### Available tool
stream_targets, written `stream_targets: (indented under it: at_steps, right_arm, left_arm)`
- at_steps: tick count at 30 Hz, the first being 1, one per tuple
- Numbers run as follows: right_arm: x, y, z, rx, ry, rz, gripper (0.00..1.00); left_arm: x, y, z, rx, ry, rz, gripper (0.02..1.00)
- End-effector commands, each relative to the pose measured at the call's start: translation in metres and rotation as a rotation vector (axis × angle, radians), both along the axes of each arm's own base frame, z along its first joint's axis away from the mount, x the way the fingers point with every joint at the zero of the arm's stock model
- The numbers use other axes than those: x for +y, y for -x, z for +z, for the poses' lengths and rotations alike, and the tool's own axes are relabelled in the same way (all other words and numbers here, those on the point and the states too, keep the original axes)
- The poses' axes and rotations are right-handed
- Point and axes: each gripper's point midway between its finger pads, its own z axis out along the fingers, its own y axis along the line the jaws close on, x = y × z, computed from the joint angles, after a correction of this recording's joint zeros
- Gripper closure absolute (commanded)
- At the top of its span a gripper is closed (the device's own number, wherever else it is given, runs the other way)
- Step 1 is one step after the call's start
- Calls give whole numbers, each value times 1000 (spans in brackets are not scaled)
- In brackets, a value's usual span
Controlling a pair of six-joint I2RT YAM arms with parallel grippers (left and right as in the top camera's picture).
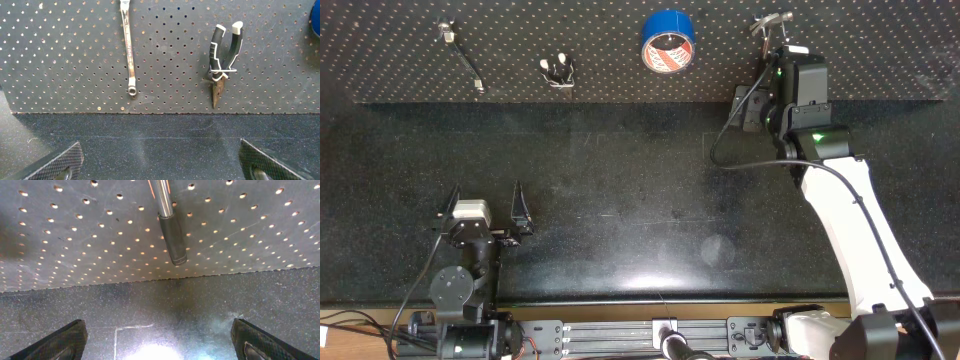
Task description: Place Tools Onto Pegboard
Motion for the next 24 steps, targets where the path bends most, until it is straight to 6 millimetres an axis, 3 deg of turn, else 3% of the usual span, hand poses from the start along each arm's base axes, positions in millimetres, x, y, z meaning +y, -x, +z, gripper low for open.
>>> stream_targets:
  at_steps: [1, 9, 16, 21, 24]
  right_arm:
    - [-3, 4, 48, -123, -9, -10, 58]
    - [-5, 27, 111, -295, -26, -11, 56]
    - [-9, 34, 122, -326, 6, -6, 53]
    - [-21, 70, 124, -296, 53, -39, 53]
    - [-32, 81, 124, -343, 81, -84, 53]
  left_arm:
    - [1, 1, 0, -1, 16, 3, 23]
    - [1, 0, 0, -2, 16, 3, 23]
    - [1, 0, 0, -2, 16, 3, 23]
    - [1, 1, 0, -1, 16, 3, 23]
    - [1, 1, 0, -1, 16, 3, 23]
